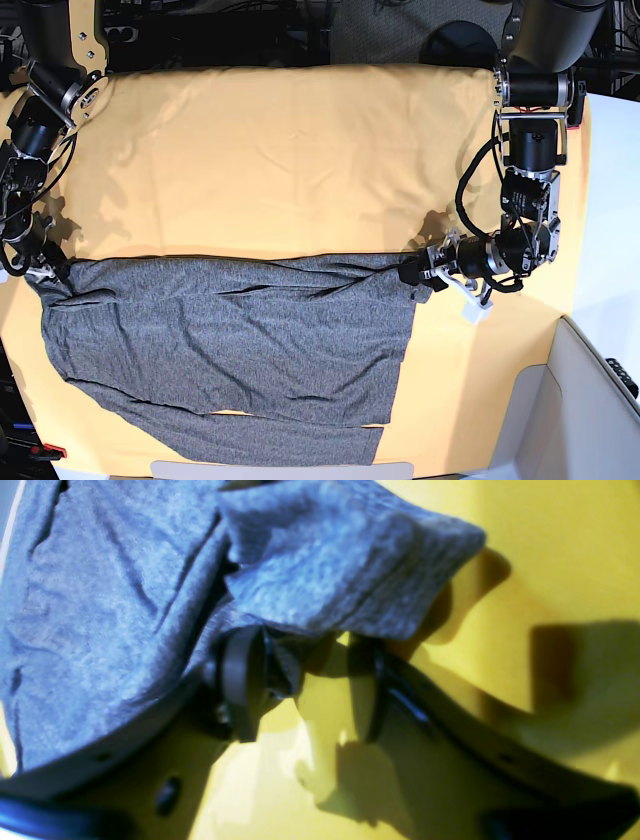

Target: Fold the T-shirt properly

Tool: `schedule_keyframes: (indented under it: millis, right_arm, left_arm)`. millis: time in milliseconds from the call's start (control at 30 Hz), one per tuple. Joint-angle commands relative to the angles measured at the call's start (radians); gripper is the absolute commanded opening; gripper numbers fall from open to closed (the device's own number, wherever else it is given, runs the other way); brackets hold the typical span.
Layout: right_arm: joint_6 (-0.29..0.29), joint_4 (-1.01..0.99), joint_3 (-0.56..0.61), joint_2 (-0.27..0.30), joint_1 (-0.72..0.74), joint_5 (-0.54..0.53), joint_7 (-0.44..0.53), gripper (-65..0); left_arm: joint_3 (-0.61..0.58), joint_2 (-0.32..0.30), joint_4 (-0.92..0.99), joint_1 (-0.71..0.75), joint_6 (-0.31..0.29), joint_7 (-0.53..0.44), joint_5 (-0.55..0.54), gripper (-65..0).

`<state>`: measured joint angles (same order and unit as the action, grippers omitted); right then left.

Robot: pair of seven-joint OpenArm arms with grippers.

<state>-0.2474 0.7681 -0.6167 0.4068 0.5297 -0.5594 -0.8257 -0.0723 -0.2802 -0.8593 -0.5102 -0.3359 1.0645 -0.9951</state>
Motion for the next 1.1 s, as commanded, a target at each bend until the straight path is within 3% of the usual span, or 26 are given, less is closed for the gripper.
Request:
schedule_keyframes:
  millis: [0, 700, 1067]
  right_arm:
    - [-0.007, 0.012, 0.001, 0.022, 0.027, -0.006, 0.006, -32.7]
    - [-0.010, 0.006, -0.095, 0.016, 0.054, -0.032, 0.068, -31.6]
    - [-0.011, -0.241, -0.091, 0.037, 0.160, -0.029, 0.148, -31.6]
  left_arm:
    - [0.001, -0.011, -0.018, -0.031, -0.006, -0.007, -0.014, -39.0]
    - [-0.001, -0.011, -0.018, -0.029, -0.006, -0.004, -0.012, -39.0]
    - [-0.001, -0.011, -0.018, -0.014, -0.007, -0.005, -0.012, -39.0]
